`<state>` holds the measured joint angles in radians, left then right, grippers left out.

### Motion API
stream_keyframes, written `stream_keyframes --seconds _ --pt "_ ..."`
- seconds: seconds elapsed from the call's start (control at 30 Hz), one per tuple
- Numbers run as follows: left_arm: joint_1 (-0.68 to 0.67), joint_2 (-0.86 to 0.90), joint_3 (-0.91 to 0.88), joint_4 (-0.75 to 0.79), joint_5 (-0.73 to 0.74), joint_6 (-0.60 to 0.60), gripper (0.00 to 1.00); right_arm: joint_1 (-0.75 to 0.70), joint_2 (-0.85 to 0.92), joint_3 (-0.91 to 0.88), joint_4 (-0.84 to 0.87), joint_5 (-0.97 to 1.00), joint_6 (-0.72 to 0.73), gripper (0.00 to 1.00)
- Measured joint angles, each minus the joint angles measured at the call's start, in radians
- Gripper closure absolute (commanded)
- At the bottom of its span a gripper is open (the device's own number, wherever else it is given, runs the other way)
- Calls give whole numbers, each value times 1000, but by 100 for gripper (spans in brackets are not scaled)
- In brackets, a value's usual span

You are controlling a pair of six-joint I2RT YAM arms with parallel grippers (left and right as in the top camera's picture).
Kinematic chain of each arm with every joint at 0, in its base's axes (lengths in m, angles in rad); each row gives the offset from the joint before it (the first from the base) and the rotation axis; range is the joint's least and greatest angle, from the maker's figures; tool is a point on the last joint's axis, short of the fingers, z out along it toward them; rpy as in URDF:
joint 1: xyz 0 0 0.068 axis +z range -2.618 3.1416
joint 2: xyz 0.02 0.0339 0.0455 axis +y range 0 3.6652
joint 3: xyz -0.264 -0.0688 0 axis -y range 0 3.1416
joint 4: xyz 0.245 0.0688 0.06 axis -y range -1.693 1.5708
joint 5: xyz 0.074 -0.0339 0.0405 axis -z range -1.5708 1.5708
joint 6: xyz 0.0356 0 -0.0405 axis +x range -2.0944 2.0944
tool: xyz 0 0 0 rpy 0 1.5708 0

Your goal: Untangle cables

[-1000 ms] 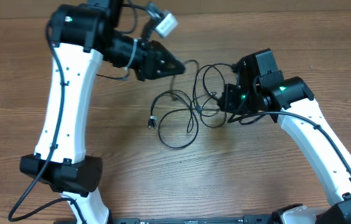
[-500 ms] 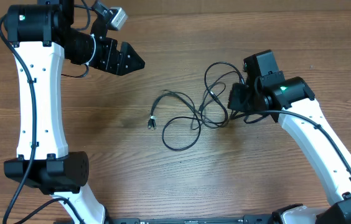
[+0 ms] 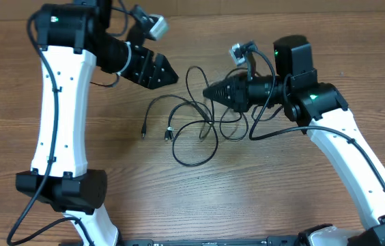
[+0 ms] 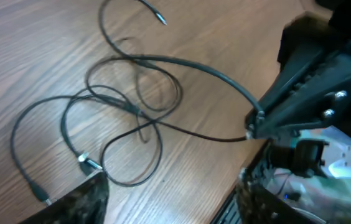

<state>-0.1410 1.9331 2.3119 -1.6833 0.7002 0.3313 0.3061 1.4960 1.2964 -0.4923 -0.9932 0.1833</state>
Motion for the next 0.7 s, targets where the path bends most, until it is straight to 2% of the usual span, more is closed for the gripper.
stream_keyframes --seconds 0.13,0.3,0.4,0.7 --pt "-51 0 0 0 -1 1 34 -13 -6 3 184 -51 84 96" --pt "-116 0 0 11 -2 2 27 -32 -6 7 390 -32 265 96" --pt "-153 0 0 41 -2 4 28 -34 -6 7 477 -2 390 96" --pt "-220 0 0 148 30 3 36 -33 -7 8 498 145 740 96"
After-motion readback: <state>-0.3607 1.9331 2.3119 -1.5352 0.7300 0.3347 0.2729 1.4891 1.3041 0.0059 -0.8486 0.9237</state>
